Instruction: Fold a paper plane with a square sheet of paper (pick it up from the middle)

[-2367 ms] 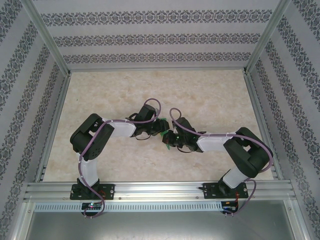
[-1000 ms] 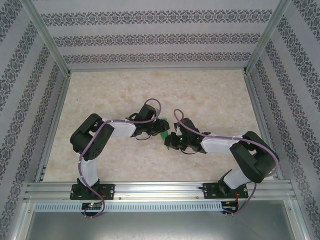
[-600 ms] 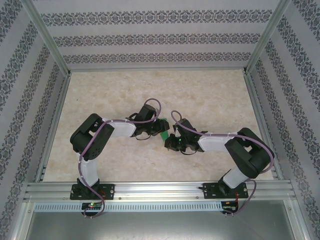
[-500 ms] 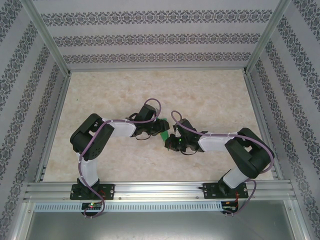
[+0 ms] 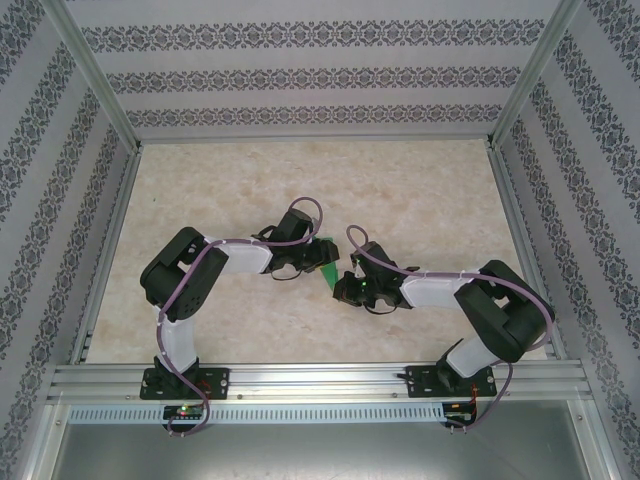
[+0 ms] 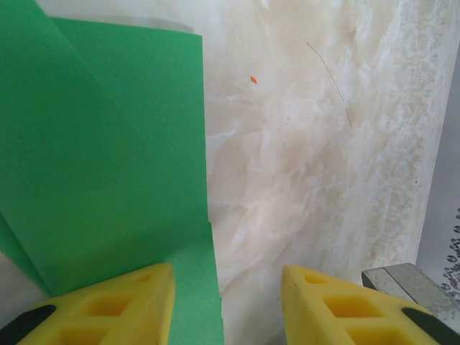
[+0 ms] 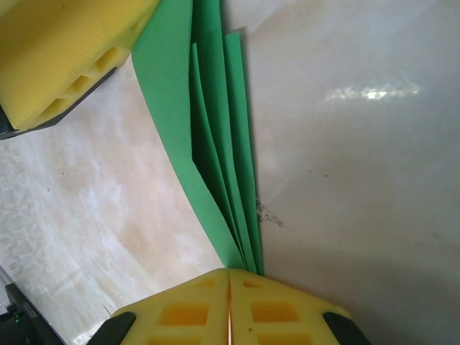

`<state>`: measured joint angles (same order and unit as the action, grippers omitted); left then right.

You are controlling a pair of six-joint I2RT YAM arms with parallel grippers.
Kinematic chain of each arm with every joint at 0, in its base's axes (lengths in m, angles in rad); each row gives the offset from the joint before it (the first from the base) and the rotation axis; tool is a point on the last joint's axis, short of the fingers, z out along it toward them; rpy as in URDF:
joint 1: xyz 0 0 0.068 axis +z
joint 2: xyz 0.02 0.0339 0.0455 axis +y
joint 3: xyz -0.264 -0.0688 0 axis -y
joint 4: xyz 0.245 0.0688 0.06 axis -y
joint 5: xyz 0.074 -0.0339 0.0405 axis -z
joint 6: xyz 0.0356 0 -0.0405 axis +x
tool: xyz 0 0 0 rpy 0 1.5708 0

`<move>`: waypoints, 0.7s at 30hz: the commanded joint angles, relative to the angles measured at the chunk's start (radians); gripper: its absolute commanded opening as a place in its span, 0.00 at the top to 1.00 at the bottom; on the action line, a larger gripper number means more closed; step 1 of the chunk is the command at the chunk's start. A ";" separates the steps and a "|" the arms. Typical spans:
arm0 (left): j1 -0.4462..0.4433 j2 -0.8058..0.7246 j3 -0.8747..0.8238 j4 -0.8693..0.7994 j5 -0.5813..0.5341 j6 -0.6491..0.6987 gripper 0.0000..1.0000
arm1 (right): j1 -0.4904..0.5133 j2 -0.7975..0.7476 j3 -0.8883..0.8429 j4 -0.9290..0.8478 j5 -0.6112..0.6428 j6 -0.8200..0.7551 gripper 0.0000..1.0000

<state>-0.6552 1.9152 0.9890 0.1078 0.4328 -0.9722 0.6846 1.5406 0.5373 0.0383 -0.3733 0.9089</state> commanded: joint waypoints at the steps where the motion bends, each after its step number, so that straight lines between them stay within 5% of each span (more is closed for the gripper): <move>1: 0.003 0.027 -0.001 -0.068 -0.034 0.029 0.55 | -0.009 0.015 -0.059 -0.139 0.020 0.019 0.93; 11: 0.003 0.031 0.007 -0.062 -0.030 0.029 0.55 | -0.018 -0.017 -0.099 -0.134 -0.043 0.009 0.94; 21: 0.003 0.031 0.007 -0.052 -0.021 0.029 0.55 | -0.016 -0.140 0.054 -0.147 -0.028 -0.033 0.92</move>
<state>-0.6556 1.9156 0.9894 0.1032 0.4477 -0.9722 0.6655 1.4178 0.5232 -0.0998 -0.3988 0.9070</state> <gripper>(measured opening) 0.450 0.080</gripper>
